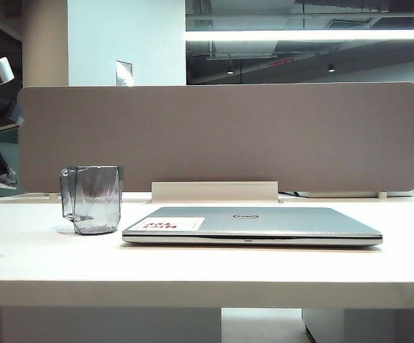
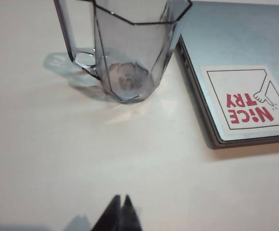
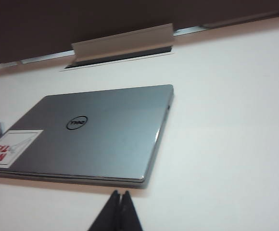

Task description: Pick up the water cup and place it on the left side of the laptop.

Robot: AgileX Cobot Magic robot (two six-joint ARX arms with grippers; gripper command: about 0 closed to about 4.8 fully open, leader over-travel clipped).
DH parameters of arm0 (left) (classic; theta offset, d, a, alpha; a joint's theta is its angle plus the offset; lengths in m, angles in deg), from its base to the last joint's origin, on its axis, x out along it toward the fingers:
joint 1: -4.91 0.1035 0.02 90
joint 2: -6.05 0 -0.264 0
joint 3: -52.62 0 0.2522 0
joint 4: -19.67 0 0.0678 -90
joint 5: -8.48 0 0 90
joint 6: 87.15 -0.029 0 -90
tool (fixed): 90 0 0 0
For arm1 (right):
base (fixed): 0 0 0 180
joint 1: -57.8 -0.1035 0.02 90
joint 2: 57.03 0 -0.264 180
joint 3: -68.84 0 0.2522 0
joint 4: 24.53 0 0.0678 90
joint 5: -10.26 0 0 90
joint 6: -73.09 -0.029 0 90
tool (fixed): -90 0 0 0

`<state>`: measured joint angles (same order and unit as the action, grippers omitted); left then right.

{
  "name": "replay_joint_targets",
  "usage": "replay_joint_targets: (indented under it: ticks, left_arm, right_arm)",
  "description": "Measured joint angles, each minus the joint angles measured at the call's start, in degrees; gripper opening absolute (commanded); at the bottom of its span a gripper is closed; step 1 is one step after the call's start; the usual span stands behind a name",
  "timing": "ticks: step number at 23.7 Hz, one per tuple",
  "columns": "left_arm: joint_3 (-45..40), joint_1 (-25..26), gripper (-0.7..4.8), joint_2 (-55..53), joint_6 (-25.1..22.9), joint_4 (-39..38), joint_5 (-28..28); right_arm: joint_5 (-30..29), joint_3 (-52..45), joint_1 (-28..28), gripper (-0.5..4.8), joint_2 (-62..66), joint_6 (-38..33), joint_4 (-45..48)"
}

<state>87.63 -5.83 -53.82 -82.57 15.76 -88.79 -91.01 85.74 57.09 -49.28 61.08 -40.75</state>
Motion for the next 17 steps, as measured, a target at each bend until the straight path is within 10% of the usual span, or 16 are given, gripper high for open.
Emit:
replay_joint_targets:
  ticks: [17]
  left_arm:
    - [0.00, 0.00, -0.06, 0.02, -0.02, 0.00, 0.66]
  right_arm:
    - [4.90, -2.75, 0.20, -0.01, -0.68, 2.08, 1.79]
